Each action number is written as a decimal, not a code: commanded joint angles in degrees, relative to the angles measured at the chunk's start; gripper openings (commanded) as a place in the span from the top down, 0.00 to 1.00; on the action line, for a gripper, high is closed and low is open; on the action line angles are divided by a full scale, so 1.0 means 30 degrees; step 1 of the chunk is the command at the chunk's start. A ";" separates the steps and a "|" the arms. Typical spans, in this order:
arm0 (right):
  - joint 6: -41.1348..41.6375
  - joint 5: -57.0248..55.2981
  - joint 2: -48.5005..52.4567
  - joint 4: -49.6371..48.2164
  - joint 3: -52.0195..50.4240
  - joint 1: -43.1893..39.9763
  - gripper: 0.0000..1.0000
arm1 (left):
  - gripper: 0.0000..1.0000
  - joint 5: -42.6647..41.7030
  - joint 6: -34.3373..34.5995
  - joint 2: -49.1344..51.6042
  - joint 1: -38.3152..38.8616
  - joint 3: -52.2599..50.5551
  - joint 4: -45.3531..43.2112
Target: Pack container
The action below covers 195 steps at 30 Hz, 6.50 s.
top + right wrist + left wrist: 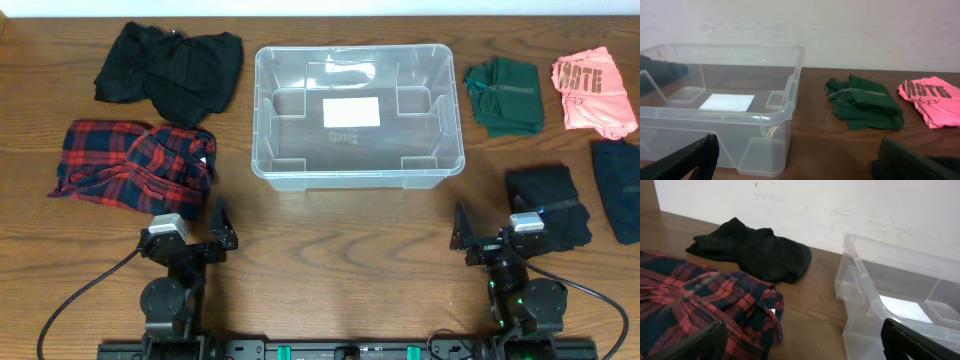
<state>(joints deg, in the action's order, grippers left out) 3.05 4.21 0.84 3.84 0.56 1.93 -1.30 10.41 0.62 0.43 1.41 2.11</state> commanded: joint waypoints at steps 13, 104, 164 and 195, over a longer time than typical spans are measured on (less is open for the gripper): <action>-0.0408 -0.1625 -0.0168 -0.0787 -0.0080 -0.0160 0.01 | 0.02 0.0350 -0.0313 -0.0109 -0.0087 -0.0393 0.0678; -0.0729 1.2786 4.3816 0.8837 3.2399 -0.8925 0.99 | 0.02 0.0350 -0.0313 -0.0109 -0.0087 -0.0393 0.0678; 1.3376 0.4014 4.0734 0.3133 3.2392 0.9457 0.99 | 0.02 0.0350 -0.0313 -0.0109 -0.0087 -0.0393 0.0678; 0.8262 0.5697 4.0647 0.4597 3.2523 0.8976 0.03 | 0.02 0.0350 -0.0313 -0.0109 -0.0087 -0.0393 0.0678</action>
<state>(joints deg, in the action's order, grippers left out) 33.01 19.77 122.76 17.96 97.38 31.00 -1.30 10.39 0.60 0.43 1.43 2.15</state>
